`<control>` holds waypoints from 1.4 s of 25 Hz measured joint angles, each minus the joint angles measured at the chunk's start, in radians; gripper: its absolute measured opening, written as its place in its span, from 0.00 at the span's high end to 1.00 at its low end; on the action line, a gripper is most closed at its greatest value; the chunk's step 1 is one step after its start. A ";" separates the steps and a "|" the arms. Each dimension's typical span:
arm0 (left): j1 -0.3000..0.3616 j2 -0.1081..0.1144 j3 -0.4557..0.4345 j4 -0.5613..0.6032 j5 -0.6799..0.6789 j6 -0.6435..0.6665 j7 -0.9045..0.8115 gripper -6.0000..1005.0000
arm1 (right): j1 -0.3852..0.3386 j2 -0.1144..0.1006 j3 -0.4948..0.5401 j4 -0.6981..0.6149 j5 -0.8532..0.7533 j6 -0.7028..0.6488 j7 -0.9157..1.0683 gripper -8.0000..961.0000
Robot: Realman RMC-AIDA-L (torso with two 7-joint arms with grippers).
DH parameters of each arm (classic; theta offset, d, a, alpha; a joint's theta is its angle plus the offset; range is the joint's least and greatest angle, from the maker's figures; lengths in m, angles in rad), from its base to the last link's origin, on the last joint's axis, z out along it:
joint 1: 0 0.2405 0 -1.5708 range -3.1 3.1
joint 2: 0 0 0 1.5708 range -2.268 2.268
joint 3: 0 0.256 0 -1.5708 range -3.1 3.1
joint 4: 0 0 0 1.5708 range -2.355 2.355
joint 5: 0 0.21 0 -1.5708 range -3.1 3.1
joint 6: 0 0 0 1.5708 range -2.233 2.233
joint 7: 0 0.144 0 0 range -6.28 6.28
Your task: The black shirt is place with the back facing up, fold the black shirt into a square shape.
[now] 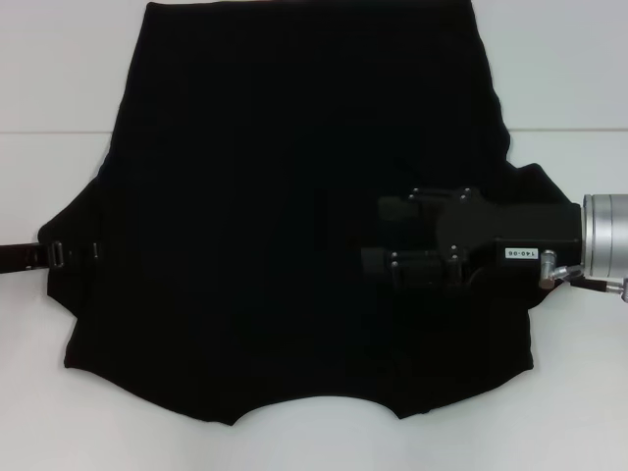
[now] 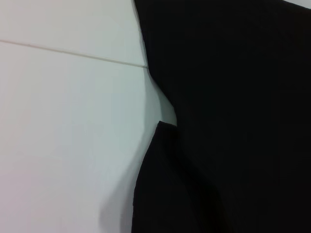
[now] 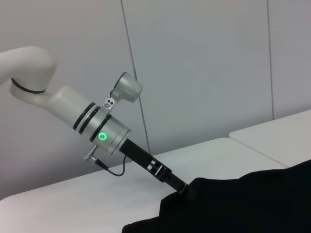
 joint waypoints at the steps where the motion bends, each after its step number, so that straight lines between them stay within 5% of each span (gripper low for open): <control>1: 0.000 0.000 0.004 0.000 0.000 0.000 0.000 0.14 | 0.000 0.000 0.000 0.000 0.000 0.000 0.000 0.14; 9: 0.005 -0.002 0.015 0.000 0.001 -0.027 0.001 0.28 | 0.000 0.000 0.000 -0.001 0.001 0.000 0.000 0.14; 25: 0.004 -0.002 0.010 0.003 0.030 -0.060 0.000 0.98 | 0.000 0.001 0.000 0.000 0.017 -0.002 0.000 0.14; 35: 0.008 0.002 0.006 0.016 0.038 -0.054 -0.002 0.99 | 0.001 0.003 -0.006 0.011 0.061 0.022 0.000 0.14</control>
